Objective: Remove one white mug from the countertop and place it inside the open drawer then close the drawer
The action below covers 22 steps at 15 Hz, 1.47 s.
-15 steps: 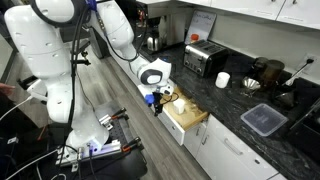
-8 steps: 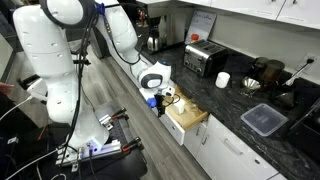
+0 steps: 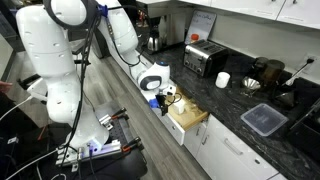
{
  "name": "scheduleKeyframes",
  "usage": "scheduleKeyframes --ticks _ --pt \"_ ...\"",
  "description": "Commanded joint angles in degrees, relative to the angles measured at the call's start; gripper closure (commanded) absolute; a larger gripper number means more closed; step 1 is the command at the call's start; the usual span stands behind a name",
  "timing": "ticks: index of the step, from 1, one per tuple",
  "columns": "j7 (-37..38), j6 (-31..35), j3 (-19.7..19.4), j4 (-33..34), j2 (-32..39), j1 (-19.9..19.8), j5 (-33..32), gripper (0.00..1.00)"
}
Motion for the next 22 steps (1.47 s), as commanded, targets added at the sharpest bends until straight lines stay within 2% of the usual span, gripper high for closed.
scheduleKeyframes --ticks 1,8,15,22 --pt "-2.04 4.14 0.30 -1.62 0.86 -1.04 0.04 0.00" --pt "-1.12 8.18 -0.38 -2.11 2.78 -0.27 -1.43 0.00" --pt "-0.03 11.88 -2.69 -0.62 4.66 1.69 -7.17 0.00" --pt "-0.64 15.88 -2.98 0.35 6.50 1.94 -7.30 0.00"
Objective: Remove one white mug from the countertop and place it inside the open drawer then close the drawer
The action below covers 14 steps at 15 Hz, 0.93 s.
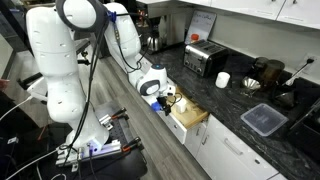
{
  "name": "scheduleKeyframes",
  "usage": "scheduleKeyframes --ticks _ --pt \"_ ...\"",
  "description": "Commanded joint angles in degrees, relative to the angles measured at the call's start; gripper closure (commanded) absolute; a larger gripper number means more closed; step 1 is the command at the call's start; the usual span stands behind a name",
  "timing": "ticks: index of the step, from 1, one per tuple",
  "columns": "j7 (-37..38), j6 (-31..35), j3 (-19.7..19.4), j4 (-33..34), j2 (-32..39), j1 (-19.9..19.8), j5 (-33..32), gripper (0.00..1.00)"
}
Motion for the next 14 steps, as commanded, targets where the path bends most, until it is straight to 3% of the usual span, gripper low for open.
scheduleKeyframes --ticks 1,14 --pt "-0.42 3.37 -1.15 1.63 2.58 0.82 -0.77 0.00" --pt "1.78 7.04 -8.22 9.12 8.79 7.48 -0.92 0.00"
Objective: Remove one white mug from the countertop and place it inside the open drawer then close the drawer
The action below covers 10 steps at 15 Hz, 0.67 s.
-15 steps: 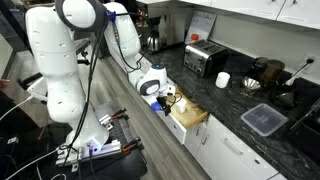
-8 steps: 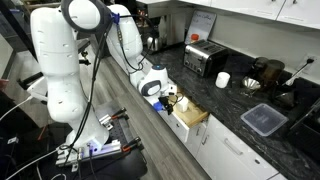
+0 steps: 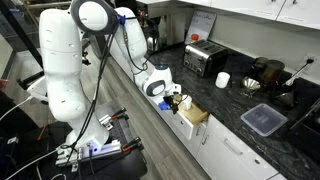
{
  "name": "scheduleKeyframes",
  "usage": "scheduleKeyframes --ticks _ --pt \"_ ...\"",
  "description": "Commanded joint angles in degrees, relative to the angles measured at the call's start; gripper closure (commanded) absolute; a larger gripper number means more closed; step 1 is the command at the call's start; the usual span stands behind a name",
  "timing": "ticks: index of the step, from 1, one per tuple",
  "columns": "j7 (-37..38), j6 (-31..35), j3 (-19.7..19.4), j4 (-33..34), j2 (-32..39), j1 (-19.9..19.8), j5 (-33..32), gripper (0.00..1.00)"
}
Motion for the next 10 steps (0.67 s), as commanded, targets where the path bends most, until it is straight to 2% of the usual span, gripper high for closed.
scheduleKeyframes --ticks 1,10 --pt "1.11 2.02 -2.69 3.69 3.35 2.27 -0.72 0.00" --pt "2.25 3.88 -3.93 7.73 6.60 3.63 0.37 0.00"
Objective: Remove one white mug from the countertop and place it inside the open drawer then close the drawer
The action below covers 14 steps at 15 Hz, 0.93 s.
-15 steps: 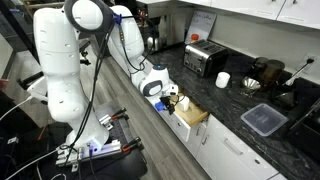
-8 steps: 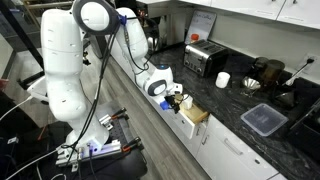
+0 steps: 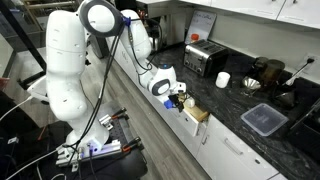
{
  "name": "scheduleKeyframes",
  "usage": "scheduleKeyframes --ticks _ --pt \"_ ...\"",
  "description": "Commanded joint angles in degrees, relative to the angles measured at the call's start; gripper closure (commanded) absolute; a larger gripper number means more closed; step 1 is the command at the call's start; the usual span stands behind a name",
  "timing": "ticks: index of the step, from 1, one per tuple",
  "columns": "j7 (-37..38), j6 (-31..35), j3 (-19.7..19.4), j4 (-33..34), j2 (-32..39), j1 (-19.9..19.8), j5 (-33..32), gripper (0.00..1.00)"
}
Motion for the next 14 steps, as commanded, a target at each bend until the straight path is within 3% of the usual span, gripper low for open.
scheduleKeyframes --ticks 1,14 --pt "0.64 2.77 -0.87 2.33 2.68 0.69 0.55 0.00" --pt "0.21 11.21 0.55 4.98 7.14 -0.44 5.67 0.00"
